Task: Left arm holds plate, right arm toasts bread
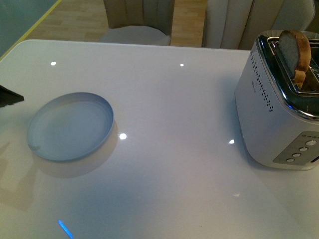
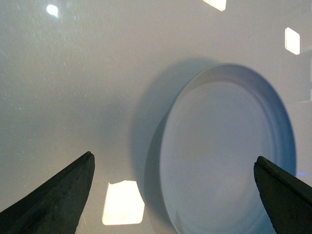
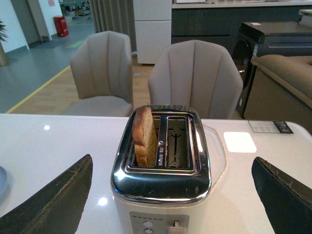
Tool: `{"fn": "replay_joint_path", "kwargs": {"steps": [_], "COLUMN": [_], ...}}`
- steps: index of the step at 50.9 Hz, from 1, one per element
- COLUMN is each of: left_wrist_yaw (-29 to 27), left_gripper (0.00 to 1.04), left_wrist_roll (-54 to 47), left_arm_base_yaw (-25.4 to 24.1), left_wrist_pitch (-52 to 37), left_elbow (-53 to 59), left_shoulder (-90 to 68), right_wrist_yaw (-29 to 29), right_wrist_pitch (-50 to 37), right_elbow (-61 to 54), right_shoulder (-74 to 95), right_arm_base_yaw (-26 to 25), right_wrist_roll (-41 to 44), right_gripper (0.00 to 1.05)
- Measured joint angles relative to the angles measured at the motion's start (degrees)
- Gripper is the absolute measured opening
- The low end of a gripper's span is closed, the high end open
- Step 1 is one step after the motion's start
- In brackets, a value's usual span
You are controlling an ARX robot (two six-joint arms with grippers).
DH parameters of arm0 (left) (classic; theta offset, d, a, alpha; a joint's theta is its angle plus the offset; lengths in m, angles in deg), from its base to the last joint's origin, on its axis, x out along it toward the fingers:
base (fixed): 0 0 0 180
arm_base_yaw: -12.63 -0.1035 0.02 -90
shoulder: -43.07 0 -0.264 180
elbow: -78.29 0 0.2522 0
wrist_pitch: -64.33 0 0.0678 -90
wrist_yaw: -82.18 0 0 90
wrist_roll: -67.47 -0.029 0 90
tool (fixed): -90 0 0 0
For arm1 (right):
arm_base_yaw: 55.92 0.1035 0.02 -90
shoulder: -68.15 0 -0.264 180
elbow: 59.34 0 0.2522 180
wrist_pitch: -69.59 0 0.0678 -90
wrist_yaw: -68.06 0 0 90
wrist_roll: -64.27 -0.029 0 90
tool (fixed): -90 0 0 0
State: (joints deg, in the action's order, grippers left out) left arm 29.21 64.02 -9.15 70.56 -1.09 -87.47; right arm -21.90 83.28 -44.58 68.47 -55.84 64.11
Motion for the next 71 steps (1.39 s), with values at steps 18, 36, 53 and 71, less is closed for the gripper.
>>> {"fn": "replay_joint_path", "kwargs": {"steps": [18, 36, 53, 71], "left_wrist_yaw": [-2.21, -14.97, -26.05, -35.34], "left_gripper": [0.98, 0.98, 0.98, 0.88], "left_wrist_roll": [-1.92, 0.48, 4.26, 5.42], "left_arm_base_yaw": [3.96, 11.30, 20.90, 25.44], "left_wrist_pitch": [-2.47, -6.71, 0.57, -4.52], "left_elbow": [13.94, 28.00, 37.59, 43.06], "left_shoulder": [26.27, 54.66, 79.34, 87.32], "right_wrist_yaw": [-0.02, -0.02, -0.02, -0.02], "right_wrist_pitch": [0.00, 0.00, 0.00, 0.00], "right_elbow": [0.00, 0.00, 0.00, 0.00], "right_shoulder": [0.00, 0.00, 0.00, 0.00], "right_arm_base_yaw": [0.00, 0.00, 0.00, 0.00], "right_wrist_roll": [0.00, 0.00, 0.00, 0.00], "right_gripper": [0.96, 0.96, 0.96, 0.96]}}
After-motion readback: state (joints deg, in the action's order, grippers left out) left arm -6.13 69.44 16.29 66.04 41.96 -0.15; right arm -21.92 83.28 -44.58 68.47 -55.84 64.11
